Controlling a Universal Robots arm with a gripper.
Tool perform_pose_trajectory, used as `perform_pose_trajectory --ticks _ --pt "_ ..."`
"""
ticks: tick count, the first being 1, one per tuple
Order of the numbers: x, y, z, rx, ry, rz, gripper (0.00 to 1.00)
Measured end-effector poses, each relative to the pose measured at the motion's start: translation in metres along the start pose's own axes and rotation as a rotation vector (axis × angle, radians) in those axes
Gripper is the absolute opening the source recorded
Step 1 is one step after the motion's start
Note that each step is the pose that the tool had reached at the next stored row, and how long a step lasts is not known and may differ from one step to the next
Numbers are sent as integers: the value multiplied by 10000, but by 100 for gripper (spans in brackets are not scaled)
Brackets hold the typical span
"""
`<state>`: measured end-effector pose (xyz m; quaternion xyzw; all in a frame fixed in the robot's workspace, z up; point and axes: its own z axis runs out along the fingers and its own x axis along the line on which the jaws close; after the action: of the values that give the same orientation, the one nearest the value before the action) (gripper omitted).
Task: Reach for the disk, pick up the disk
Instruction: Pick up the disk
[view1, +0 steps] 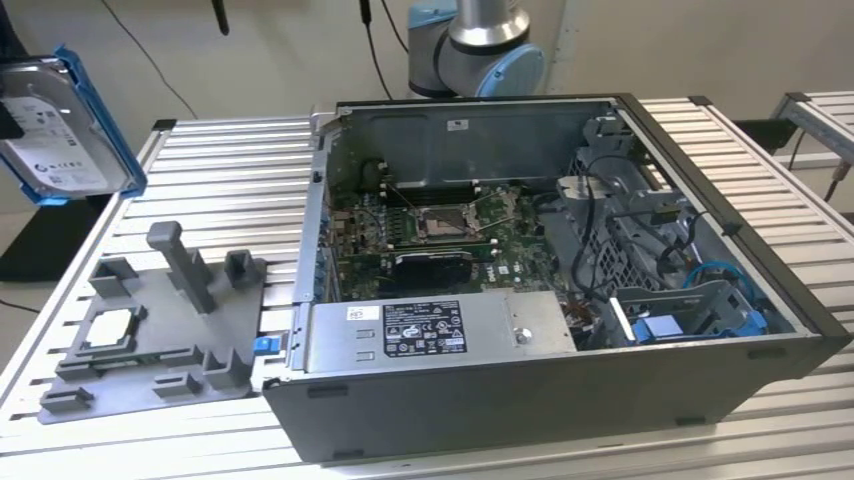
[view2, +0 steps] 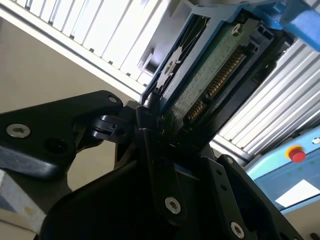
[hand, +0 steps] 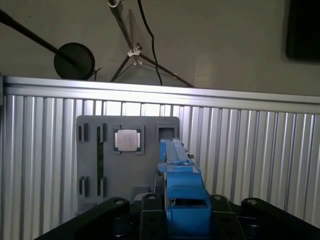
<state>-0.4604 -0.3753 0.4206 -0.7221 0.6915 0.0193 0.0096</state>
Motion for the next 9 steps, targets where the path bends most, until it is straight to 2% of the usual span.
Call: perform_pose_trajectory --ticks 6,9 --pt "-2 0 -56 -1 -1 -1 0" --pt "-5 1 -107 -1 0 0 0"
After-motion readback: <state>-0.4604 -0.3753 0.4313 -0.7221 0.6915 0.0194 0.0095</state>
